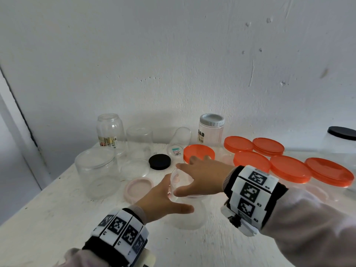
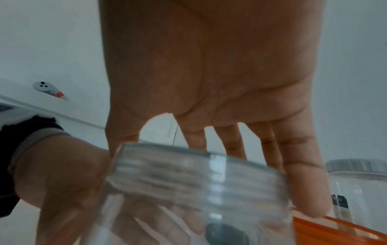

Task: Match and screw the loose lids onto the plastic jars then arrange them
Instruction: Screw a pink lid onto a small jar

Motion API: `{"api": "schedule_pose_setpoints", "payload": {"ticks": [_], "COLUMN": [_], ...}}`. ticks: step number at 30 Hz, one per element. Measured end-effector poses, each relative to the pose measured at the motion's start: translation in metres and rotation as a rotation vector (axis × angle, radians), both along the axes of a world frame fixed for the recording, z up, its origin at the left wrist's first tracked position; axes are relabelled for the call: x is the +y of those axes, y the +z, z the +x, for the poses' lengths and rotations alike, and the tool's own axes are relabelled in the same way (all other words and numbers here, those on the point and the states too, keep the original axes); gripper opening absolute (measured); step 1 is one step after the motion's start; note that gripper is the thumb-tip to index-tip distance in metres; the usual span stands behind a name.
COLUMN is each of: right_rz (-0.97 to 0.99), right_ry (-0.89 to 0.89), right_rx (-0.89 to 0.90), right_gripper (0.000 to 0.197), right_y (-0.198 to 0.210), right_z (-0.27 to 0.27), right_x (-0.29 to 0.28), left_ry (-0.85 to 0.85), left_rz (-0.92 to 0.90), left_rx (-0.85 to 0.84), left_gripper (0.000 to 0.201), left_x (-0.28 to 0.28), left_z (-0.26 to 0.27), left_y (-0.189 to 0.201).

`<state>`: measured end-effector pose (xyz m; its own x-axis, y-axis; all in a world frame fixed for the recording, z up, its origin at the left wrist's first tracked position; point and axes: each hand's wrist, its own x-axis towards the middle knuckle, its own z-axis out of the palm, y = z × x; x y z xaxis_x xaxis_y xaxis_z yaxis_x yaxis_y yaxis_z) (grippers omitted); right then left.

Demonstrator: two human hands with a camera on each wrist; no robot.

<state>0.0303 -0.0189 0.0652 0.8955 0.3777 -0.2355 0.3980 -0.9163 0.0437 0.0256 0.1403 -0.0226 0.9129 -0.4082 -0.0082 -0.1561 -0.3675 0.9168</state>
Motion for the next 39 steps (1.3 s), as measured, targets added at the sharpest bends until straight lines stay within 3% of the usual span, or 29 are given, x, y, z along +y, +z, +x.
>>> {"api": "schedule_pose_setpoints", "payload": {"ticks": [12, 21, 26, 31, 39], "right_rz": [0.087, 0.306, 0.368, 0.402, 0.399], "right_ry": [-0.016, 0.012, 0.044, 0.016, -0.067], "right_rx": [-0.100, 0.081, 0.057, 0.028, -0.005], "right_gripper": [0.085, 0.098, 0.097, 0.092, 0.093], "right_y": [-0.019, -0.015, -0.015, -0.014, -0.017], "right_z": [-0.009, 0.001, 0.009, 0.023, 0.042], "right_x": [-0.003, -0.026, -0.042, -0.071, -0.103], "left_ry": [-0.005, -0.019, -0.033, 0.080, 0.298], "left_rz": [0.071, 0.155, 0.299, 0.615, 0.690], "left_rx": [0.005, 0.034, 0.040, -0.067, -0.077], "left_gripper": [0.116, 0.106, 0.095, 0.086, 0.071], "left_x": [0.001, 0.002, 0.002, 0.010, 0.033], "left_z": [0.001, 0.006, 0.015, 0.029, 0.073], "left_y": [0.003, 0.006, 0.011, 0.021, 0.034]}}
